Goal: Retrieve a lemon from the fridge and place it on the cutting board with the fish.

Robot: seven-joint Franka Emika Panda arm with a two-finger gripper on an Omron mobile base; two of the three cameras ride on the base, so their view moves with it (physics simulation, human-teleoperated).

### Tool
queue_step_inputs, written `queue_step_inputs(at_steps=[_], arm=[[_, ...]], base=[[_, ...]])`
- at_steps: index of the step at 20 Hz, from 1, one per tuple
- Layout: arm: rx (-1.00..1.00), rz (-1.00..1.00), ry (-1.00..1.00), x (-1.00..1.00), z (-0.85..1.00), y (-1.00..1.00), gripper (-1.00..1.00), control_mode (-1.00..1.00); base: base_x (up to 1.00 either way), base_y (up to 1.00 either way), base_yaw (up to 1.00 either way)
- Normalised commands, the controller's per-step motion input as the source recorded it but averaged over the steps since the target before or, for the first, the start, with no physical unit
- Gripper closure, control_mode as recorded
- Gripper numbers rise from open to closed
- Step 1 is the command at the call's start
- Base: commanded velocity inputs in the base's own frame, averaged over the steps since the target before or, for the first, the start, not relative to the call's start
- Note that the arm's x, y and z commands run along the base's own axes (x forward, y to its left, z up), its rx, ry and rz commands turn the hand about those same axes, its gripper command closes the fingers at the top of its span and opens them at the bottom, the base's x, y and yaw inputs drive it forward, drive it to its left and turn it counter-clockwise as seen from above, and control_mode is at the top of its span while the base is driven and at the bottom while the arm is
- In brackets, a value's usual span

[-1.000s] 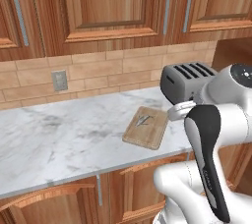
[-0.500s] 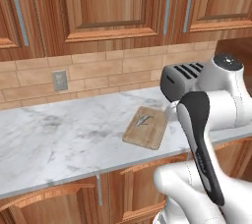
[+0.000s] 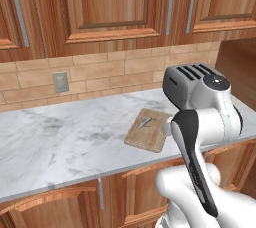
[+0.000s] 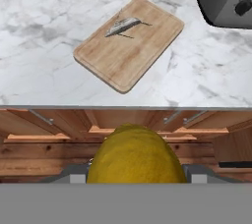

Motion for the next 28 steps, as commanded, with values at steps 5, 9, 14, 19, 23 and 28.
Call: queue_step_inputs(at_steps=[5,9,14,19,23,28], arm=[[0.00,0.05,0.00,0.60,-0.29,0.00,1.00,-1.00],[-0.01,0.08,0.03,0.71,-0.03,-0.01,1.00,-1.00],[-0.07,0.03,0.09,0.75,-0.07,0.00,1.00,-1.00],[-0.01,0.05,0.02,0.61,-0.18,-0.10,1.00,-1.00],[0.00,0.02,0.00,0.33,-0.36,-0.23,1.00,-1.00],[0.00,0.00,0.02,0.30,-0.37,-0.06,1.00,-1.00]], base=[[0.00,0.00,0.00],[0.00,0.00,0.00],[0.00,0.00,0.00],[0.00,0.00,0.00],[0.00,0.00,0.00],[0.00,0.00,0.00]])
